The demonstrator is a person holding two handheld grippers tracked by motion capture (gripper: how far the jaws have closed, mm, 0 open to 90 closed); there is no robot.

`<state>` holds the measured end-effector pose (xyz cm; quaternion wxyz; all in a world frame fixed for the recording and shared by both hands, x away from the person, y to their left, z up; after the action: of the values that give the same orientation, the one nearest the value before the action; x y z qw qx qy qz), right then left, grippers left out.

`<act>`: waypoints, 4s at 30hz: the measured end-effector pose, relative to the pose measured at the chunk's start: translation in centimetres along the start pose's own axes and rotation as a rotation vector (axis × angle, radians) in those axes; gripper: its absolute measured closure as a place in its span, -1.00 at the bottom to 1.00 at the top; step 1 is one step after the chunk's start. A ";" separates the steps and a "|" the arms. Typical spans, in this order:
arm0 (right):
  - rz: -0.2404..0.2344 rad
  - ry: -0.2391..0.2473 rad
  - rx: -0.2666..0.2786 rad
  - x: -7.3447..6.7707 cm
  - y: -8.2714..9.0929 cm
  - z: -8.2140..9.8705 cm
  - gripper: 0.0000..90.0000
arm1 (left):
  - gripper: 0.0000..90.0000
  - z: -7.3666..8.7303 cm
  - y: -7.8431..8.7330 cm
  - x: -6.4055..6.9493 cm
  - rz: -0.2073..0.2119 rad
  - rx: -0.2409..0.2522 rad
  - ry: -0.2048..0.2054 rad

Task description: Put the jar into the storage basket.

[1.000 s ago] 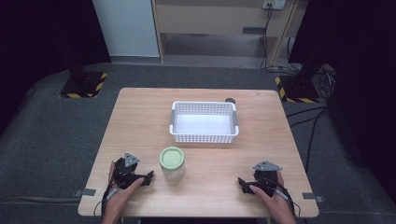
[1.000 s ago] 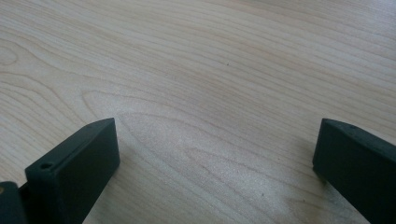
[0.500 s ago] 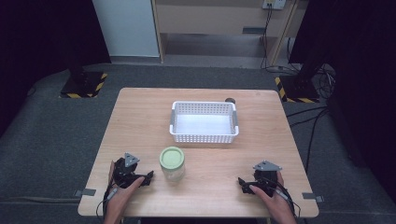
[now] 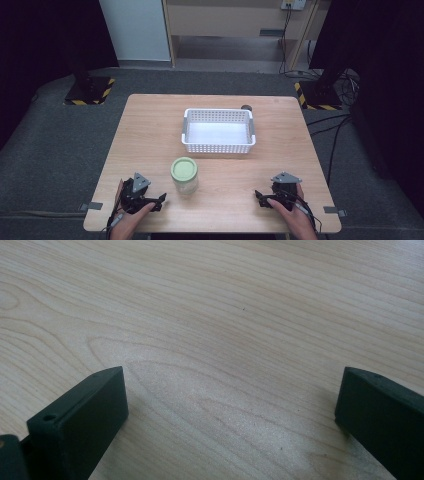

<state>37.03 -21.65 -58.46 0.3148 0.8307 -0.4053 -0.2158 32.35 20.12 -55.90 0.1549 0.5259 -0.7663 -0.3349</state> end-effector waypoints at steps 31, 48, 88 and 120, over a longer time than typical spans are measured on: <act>0.000 0.000 0.000 0.0 0.0 0.0 -0.99 | -0.96 -3.6 1.6 3.7 0.088 0.070 -0.067; 0.000 0.000 0.000 0.0 0.0 0.0 -0.99 | -0.96 -5.7 1.2 4.8 0.111 0.086 -0.095; 0.000 0.000 0.000 0.0 0.0 0.0 -0.99 | -0.93 -9.1 -0.4 6.1 0.129 0.106 -0.079; 0.000 0.000 0.000 0.0 0.0 0.0 -0.99 | -0.78 -10.1 -0.5 6.4 0.108 0.135 -0.054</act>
<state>37.03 -21.66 -58.46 0.3148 0.8308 -0.4052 -0.2159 36.09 10.62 -49.61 0.1163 0.4839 -0.8184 -0.2874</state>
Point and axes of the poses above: each handheld gripper's, and its own axes: y roughly backward along the jaws, z roughly out of its underside, x roughly to its right, the point moved 6 cm from there along -y, roughly forward along the jaws, and after that the axes turned 8 degrees about -z, right-handed, at the moved point
